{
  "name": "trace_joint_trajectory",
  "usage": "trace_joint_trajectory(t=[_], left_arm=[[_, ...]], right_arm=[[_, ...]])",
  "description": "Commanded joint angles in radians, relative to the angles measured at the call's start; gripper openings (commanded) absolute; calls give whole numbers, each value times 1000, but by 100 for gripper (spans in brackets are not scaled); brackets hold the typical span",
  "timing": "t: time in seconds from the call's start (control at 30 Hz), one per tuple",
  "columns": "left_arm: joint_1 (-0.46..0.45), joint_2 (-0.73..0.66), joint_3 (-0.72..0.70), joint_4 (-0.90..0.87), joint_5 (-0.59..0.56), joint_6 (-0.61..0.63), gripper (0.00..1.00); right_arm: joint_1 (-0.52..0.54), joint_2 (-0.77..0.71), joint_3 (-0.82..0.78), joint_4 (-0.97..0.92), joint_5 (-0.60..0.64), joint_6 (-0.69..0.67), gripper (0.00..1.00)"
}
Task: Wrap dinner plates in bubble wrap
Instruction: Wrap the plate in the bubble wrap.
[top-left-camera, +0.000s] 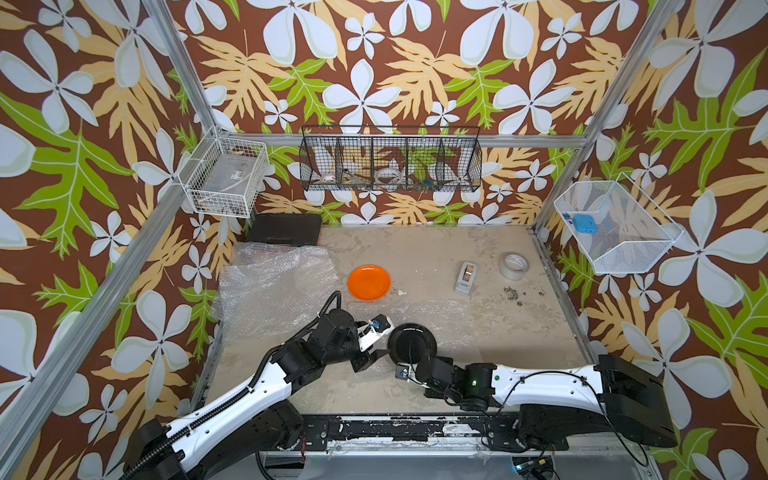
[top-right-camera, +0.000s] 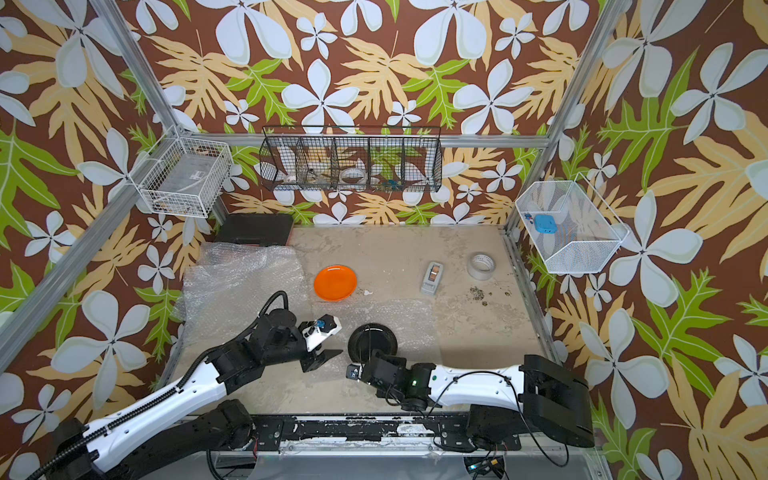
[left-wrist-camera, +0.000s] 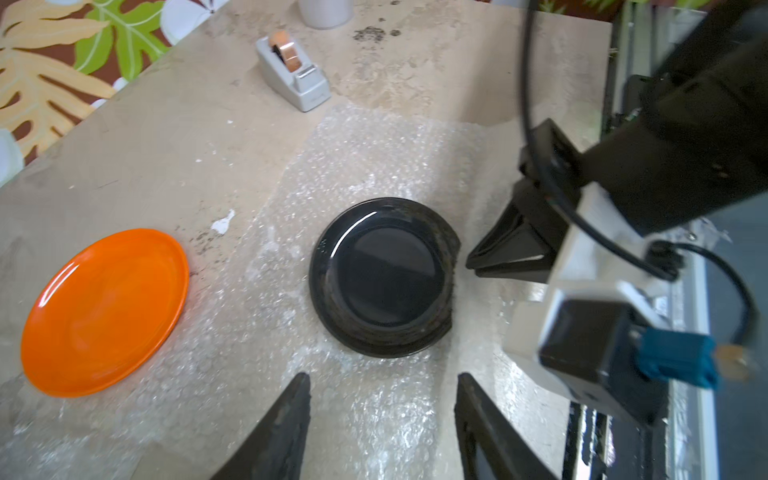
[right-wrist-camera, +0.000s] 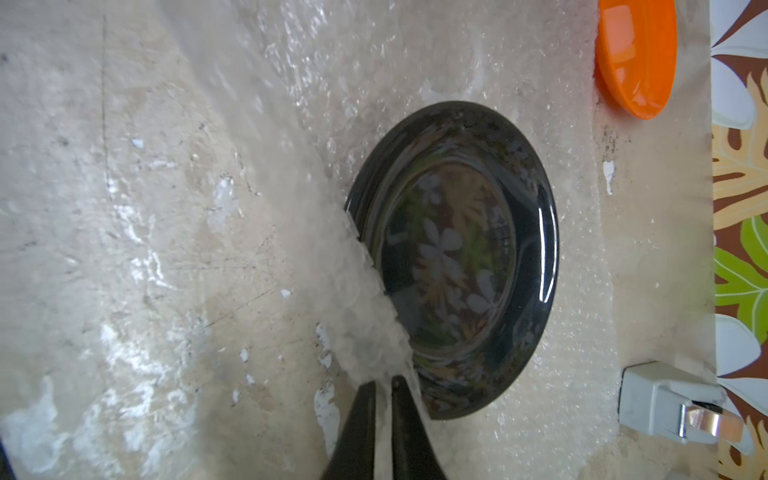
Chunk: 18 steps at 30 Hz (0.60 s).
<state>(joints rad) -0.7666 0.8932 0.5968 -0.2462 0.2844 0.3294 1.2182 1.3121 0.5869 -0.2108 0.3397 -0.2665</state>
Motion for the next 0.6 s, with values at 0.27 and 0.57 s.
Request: trace_joint_trajectory(t=[0.27,0.57], left_arm=[[1,139,-46,-8,204,189,64],[-8,263,-34,20,257,189,64]], right_arm=[[-74,12,16,24,-123,28,7],[-93,8,21,36,-133,53,6]])
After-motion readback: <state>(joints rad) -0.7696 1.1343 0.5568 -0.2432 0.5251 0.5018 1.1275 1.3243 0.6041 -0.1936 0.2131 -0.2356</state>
